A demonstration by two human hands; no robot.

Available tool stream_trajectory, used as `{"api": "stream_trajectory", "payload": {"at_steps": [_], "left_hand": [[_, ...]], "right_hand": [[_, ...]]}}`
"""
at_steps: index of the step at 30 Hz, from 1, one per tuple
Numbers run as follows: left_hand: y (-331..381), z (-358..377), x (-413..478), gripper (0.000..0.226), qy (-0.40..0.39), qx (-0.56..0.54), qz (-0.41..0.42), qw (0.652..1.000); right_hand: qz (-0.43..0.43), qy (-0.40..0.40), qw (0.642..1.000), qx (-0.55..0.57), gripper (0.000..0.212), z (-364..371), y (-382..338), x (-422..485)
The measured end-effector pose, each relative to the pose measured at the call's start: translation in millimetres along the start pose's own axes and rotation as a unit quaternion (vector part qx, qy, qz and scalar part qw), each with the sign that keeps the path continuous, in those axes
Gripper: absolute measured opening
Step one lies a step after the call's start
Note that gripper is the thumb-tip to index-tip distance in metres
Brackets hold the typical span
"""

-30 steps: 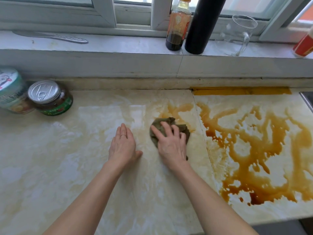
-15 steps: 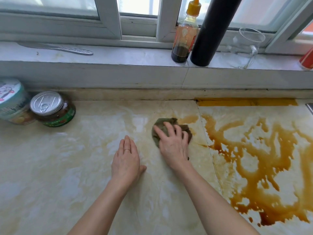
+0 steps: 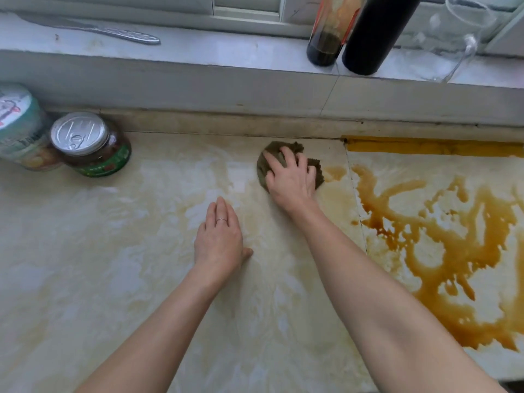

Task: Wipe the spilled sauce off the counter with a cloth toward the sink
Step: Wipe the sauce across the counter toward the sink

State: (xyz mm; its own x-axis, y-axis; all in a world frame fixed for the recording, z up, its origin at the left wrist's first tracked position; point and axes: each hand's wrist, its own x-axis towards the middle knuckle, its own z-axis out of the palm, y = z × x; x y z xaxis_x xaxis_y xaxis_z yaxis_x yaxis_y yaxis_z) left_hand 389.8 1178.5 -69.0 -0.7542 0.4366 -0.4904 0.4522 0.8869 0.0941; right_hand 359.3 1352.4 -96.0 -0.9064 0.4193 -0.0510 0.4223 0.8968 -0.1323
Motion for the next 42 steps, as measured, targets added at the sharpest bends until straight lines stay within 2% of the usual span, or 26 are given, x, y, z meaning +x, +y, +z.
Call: {"api": "stream_trajectory", "payload": {"at_steps": [3,5,7,10,12,14,18,20,22,26,28,32,33,35,39,41,42], "left_hand": [[-0.7,1.2,-0.2,0.105,0.002,0.008,0.001,1.000],[-0.6,1.8,0.9,0.105,0.002,0.013,0.003,1.000],[0.6,2.1,2.4,0.105,0.002,0.015,0.006,1.000],[0.4,1.9,2.2,0.105,0.003,0.012,0.003,1.000],[-0.2,2.2,2.3,0.105,0.004,0.018,0.006,1.000],[-1.5,2.4,2.1,0.105,0.003,0.024,0.009,1.000],[-2.4,2.5,1.8,0.105,0.004,0.028,0.014,1.000],[-1.7,2.9,1.8,0.105,0.005,0.025,0.013,1.000],[-1.8,2.4,1.2,0.105,0.008,0.026,0.012,1.000],[-2.1,0.7,-0.5,0.105,0.010,0.015,0.012,1.000],[-2.9,0.3,-1.2,0.104,0.008,0.009,0.013,1.000],[-3.7,2.1,-2.3,0.102,0.010,0.007,0.014,1.000],[-3.8,2.5,-2.1,0.102,0.011,0.005,0.014,1.000],[-3.6,2.9,-2.0,0.102,0.014,0.000,0.016,1.000],[-5.6,3.6,-2.8,0.103,0.016,-0.007,0.015,1.000],[-6.5,4.3,-3.4,0.103,0.021,-0.013,0.017,1.000],[-6.3,4.8,-4.3,0.103,0.024,-0.015,0.017,0.999]], "right_hand": [[0.131,0.021,0.991,-0.004,0.049,-3.7,25.0,9.3],[0.167,0.020,0.986,-0.013,0.049,-6.2,19.8,4.4],[0.124,0.018,0.992,-0.014,0.049,-6.0,-0.9,-2.9],[-0.015,0.012,1.000,-0.010,0.050,0.9,-24.3,-6.9],[-0.040,0.005,0.999,-0.011,0.050,0.5,-10.7,4.5],[0.010,0.007,1.000,-0.028,0.051,-2.3,19.2,17.5],[0.183,0.029,0.982,-0.021,0.051,-10.4,75.1,19.0],[0.215,0.046,0.975,-0.020,0.050,-9.2,70.1,4.3],[0.164,0.047,0.985,-0.008,0.050,-4.4,42.9,-19.9],[-0.062,0.044,0.997,-0.011,0.051,12.5,2.3,-80.1],[-0.054,0.033,0.998,-0.016,0.053,13.9,20.9,-89.4],[0.140,0.048,0.989,-0.002,0.049,3.2,63.4,-89.0],[0.158,0.054,0.986,0.001,0.050,2.1,60.5,-92.2],[0.135,0.061,0.989,0.007,0.052,3.2,37.8,-109.2],[-0.038,0.055,0.998,0.014,0.060,22.5,11.7,-165.7],[-0.040,0.044,0.998,0.005,0.059,21.0,36.1,-171.3],[0.000,0.049,0.999,0.000,0.057,17.2,50.5,-170.1]]}}
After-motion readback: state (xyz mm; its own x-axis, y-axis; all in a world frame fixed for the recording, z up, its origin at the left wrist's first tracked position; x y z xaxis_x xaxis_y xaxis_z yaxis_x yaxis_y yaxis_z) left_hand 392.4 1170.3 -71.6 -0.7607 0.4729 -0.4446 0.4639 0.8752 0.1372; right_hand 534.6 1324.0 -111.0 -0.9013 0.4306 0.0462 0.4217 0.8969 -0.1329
